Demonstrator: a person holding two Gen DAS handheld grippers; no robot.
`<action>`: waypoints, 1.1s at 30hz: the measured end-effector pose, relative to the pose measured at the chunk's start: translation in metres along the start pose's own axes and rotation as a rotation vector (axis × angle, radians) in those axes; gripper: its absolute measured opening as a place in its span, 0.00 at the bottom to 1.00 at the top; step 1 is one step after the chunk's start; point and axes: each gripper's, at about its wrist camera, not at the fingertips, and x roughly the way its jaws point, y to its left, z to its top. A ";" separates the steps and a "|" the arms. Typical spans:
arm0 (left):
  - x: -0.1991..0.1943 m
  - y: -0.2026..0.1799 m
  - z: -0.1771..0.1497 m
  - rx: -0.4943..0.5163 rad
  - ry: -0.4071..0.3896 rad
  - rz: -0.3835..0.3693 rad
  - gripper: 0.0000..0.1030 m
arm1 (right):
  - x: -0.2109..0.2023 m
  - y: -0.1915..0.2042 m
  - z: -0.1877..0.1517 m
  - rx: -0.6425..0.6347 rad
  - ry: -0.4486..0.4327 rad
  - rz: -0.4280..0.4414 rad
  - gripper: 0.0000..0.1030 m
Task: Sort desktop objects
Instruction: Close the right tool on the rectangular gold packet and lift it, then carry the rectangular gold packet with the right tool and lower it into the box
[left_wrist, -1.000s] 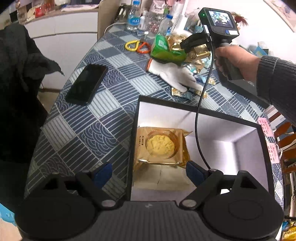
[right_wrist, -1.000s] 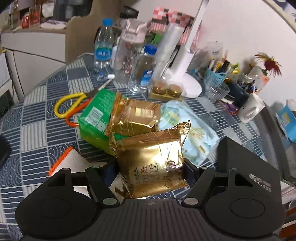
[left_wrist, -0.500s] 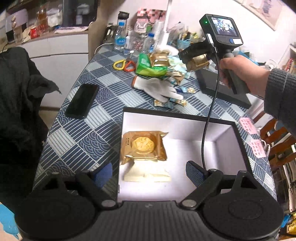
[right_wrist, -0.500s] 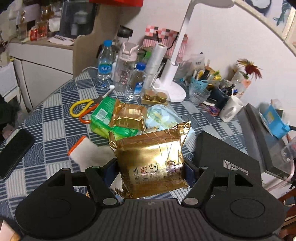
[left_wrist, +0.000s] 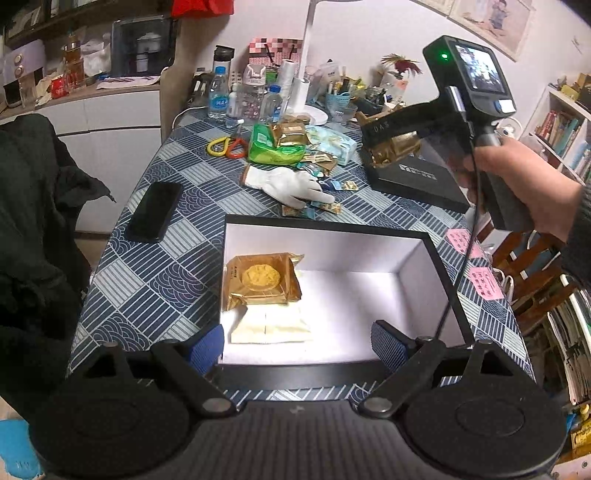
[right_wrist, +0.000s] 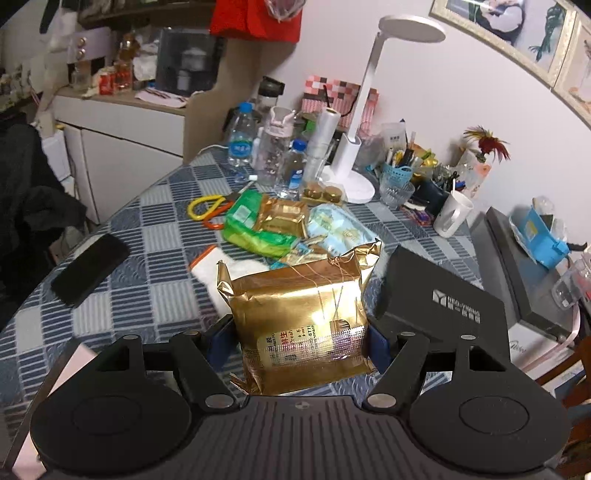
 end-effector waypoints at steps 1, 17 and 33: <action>-0.002 -0.001 -0.002 0.003 -0.001 -0.002 1.00 | -0.005 0.001 -0.005 -0.001 0.002 0.005 0.68; -0.021 -0.001 -0.024 0.033 -0.006 -0.012 1.00 | -0.051 0.026 -0.091 -0.074 0.118 0.076 0.69; -0.028 0.013 -0.037 -0.013 0.000 0.020 1.00 | 0.026 0.066 -0.120 0.084 0.394 0.171 0.69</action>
